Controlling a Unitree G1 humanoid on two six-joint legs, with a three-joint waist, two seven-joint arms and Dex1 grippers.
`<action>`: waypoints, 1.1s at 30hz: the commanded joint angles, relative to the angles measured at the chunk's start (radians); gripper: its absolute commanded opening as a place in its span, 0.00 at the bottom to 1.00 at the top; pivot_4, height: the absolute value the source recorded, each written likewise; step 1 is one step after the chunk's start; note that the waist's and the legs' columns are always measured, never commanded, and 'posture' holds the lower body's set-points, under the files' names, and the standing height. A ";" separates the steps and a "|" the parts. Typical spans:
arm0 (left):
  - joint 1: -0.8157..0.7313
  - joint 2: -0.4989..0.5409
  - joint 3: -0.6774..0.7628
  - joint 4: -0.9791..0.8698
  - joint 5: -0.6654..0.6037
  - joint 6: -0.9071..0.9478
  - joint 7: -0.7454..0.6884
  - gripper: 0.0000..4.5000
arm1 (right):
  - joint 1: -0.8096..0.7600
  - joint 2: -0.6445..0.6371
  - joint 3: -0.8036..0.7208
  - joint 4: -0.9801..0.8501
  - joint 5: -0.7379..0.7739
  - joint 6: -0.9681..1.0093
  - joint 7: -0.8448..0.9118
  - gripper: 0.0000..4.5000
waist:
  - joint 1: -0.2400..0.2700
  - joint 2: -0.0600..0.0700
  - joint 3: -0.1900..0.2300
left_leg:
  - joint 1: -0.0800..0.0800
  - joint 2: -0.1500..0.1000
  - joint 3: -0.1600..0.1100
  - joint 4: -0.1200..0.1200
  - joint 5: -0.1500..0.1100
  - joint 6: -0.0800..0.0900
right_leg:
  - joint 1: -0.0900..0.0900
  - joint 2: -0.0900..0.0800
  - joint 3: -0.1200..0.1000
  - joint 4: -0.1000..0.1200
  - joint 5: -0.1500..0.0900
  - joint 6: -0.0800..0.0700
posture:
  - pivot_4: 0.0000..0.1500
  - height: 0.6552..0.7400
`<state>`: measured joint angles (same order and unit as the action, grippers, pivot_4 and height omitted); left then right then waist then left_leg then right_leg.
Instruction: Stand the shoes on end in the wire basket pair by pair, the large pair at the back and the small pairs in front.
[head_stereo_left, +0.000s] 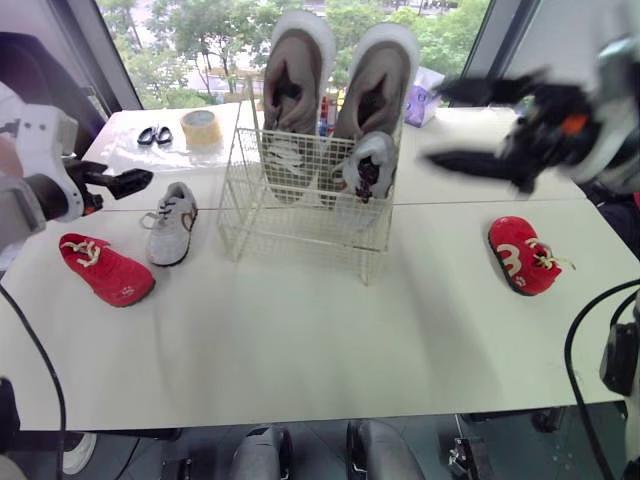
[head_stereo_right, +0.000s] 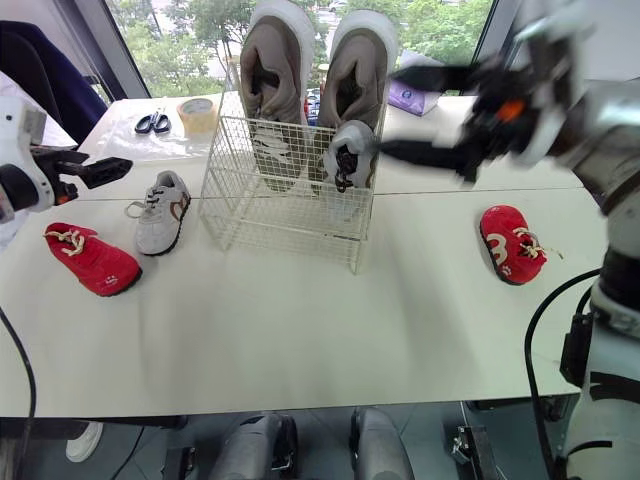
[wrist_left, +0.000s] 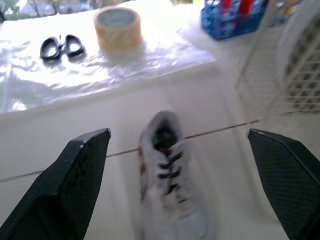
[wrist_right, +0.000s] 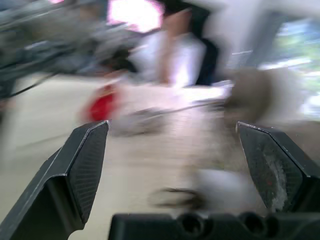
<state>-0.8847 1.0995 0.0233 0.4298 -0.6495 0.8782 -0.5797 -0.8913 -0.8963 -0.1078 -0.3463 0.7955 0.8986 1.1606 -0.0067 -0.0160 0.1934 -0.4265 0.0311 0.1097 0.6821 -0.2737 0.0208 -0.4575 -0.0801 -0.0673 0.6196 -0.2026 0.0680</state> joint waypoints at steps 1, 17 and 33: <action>-0.222 -0.046 -0.124 0.319 0.216 -0.076 -0.125 1.00 | 0.062 -0.030 0.072 -0.101 -0.032 -0.038 0.024 0.98 | 0.013 0.000 0.000 | -0.001 0.000 0.000 0.001 0.000 0.001 | 0.000 -0.001 0.000 0.000 0.000 0.000 | 1.00 1.00; -0.505 -0.292 -0.149 0.906 0.588 -0.324 -0.212 1.00 | 0.163 0.023 0.073 -0.196 -0.032 -0.045 -0.170 0.98 | 0.017 -0.005 0.001 | -0.003 0.000 0.004 0.003 -0.001 0.003 | -0.003 -0.002 0.002 -0.001 0.001 0.001 | 1.00 1.00; -0.414 -0.335 0.065 0.915 0.592 -0.372 -0.097 0.00 | 0.180 0.021 0.061 -0.219 -0.007 -0.025 -0.260 1.00 | 0.017 -0.006 0.001 | 0.000 0.001 0.001 0.007 -0.002 0.004 | -0.003 -0.002 0.002 0.010 0.001 0.001 | 1.00 1.00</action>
<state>-1.2750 0.7318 0.0438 1.3600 -0.0372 0.5292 -0.6848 -0.7090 -0.8656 -0.0122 -0.5321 0.7705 0.8761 0.9037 0.0106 -0.0218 0.1941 -0.4267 0.0316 0.1104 0.6892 -0.2758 0.0250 -0.4601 -0.0823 -0.0655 0.6291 -0.2020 0.0687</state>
